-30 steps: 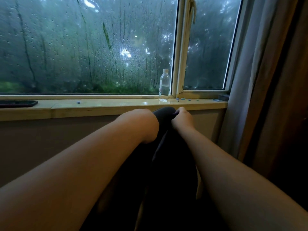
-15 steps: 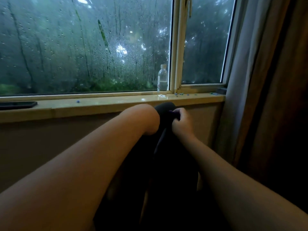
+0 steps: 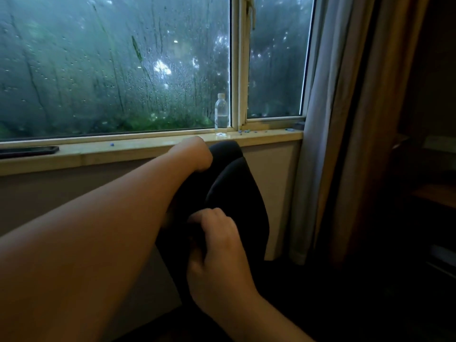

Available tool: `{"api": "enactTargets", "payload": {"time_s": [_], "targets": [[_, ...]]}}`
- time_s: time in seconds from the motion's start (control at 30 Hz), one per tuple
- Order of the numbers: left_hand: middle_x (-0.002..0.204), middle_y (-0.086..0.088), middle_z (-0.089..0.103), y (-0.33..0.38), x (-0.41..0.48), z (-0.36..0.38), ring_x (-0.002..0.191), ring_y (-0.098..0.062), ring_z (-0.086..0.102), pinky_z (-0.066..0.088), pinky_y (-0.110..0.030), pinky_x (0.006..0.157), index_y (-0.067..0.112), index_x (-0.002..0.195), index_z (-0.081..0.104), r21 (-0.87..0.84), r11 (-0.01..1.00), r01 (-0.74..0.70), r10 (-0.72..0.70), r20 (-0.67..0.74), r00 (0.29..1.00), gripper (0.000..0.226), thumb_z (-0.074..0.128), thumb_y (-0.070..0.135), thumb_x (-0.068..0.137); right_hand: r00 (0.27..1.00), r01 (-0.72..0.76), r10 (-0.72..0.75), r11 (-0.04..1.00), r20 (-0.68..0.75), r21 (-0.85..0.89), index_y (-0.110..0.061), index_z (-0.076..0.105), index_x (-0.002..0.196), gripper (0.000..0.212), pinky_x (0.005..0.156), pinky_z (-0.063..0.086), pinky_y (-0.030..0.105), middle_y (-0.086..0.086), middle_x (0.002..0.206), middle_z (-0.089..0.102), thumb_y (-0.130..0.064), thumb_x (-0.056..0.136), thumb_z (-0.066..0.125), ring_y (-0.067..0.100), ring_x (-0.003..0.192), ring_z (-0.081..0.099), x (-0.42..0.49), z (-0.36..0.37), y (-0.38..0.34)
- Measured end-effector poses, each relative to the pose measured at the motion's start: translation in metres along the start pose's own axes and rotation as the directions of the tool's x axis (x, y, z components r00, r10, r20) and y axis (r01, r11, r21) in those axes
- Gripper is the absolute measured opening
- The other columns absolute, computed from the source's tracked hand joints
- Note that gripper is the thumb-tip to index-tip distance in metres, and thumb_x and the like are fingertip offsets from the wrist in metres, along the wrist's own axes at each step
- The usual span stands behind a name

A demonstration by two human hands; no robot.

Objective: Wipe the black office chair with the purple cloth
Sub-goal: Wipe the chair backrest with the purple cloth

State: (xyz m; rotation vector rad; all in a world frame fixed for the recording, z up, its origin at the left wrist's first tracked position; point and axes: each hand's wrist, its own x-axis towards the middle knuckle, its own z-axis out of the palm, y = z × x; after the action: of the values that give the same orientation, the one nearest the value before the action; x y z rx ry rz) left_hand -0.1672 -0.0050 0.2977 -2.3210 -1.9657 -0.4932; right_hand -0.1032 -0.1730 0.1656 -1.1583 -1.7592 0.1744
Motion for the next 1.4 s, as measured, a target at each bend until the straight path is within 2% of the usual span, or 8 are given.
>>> {"api": "enactTargets", "payload": {"time_s": [0.23,0.37,0.63,0.93,1.03,1.13,1.3,1.4], "targets": [[0.13,-0.017,0.062,0.006,-0.05,-0.013,0.115,-0.035,0.06,0.045,-0.033,0.085,0.011,0.131,0.059,-0.122,0.989,-0.085,0.089,0.034,0.995,0.04,0.048,0.012,0.092,0.999,0.002,-0.003,0.999,-0.044,-0.036,-0.036,0.053,0.111,0.028,0.082,0.043,0.018,-0.02,0.11,0.047,-0.016,0.094,0.06,0.002,0.104,0.045,-0.031,-0.018,-0.01],[0.145,-0.015,0.051,-0.016,-0.094,0.001,0.126,-0.032,0.053,0.041,-0.031,0.091,0.018,0.146,0.042,-0.23,0.973,-0.032,0.024,-0.037,0.999,0.051,0.045,0.019,0.095,0.998,0.015,-0.015,1.0,-0.057,0.0,-0.03,0.057,0.116,0.027,0.086,0.051,0.026,-0.014,0.113,0.054,-0.016,0.094,0.062,0.005,0.105,0.052,-0.025,-0.019,-0.004],[0.141,-0.009,0.056,-0.027,-0.106,0.019,0.122,-0.027,0.056,0.036,-0.024,0.09,0.021,0.144,0.047,-0.501,0.865,-0.007,-0.097,-0.183,0.978,0.044,0.044,0.022,0.099,0.987,-0.155,0.157,0.985,-0.022,0.07,-0.017,0.063,0.11,0.021,0.096,0.049,0.049,0.007,0.115,0.064,-0.008,0.092,0.058,0.029,0.108,0.058,0.073,-0.016,0.045],[0.133,-0.004,0.061,-0.045,-0.077,0.029,0.114,-0.026,0.062,0.049,-0.045,0.103,0.03,0.142,0.044,-0.651,0.759,0.029,-0.125,-0.101,0.987,0.045,0.048,0.029,0.096,0.939,-0.342,0.342,0.94,-0.016,0.014,-0.028,0.056,0.111,0.032,0.099,0.044,0.049,-0.003,0.108,0.047,-0.005,0.089,0.051,0.032,0.115,0.045,0.15,-0.006,0.088],[0.13,-0.001,0.062,-0.05,-0.068,0.031,0.107,-0.024,0.065,0.053,-0.044,0.098,0.032,0.143,0.041,-0.663,0.747,0.054,-0.142,-0.081,0.987,0.048,0.049,0.031,0.096,0.922,-0.387,0.387,0.922,-0.017,-0.002,-0.028,0.053,0.119,0.035,0.098,0.043,0.048,0.002,0.122,0.05,-0.005,0.093,0.051,0.03,0.118,0.043,0.159,0.0,0.09],[0.125,0.001,0.064,-0.054,-0.06,0.033,0.099,-0.021,0.067,0.056,-0.043,0.092,0.032,0.143,0.041,-0.693,0.719,0.056,-0.152,-0.079,0.985,0.048,0.05,0.029,0.096,0.938,-0.344,0.343,0.939,-0.051,-0.001,-0.026,0.053,0.117,0.031,0.096,0.042,0.045,0.002,0.128,0.053,-0.005,0.093,0.049,0.027,0.116,0.044,0.15,0.004,0.083],[0.106,0.01,0.067,-0.06,-0.053,0.037,0.086,-0.011,0.067,0.054,-0.029,0.071,0.035,0.138,0.048,-0.713,0.7,0.038,-0.156,-0.101,0.983,0.047,0.053,0.027,0.092,0.989,-0.118,0.12,0.992,-0.083,0.034,-0.028,0.054,0.104,0.025,0.088,0.05,0.046,-0.013,0.097,0.047,-0.006,0.093,0.054,0.022,0.101,0.05,0.097,0.015,0.053],[0.098,0.015,0.064,-0.059,-0.05,0.037,0.083,-0.006,0.064,0.047,-0.023,0.064,0.036,0.134,0.051,-0.705,0.708,0.025,-0.149,-0.115,0.982,0.043,0.054,0.028,0.092,0.998,-0.013,0.015,1.0,-0.067,0.027,-0.024,0.057,0.114,0.025,0.082,0.056,0.042,-0.01,0.105,0.053,-0.01,0.093,0.061,0.018,0.098,0.057,0.062,0.019,0.033]]}}
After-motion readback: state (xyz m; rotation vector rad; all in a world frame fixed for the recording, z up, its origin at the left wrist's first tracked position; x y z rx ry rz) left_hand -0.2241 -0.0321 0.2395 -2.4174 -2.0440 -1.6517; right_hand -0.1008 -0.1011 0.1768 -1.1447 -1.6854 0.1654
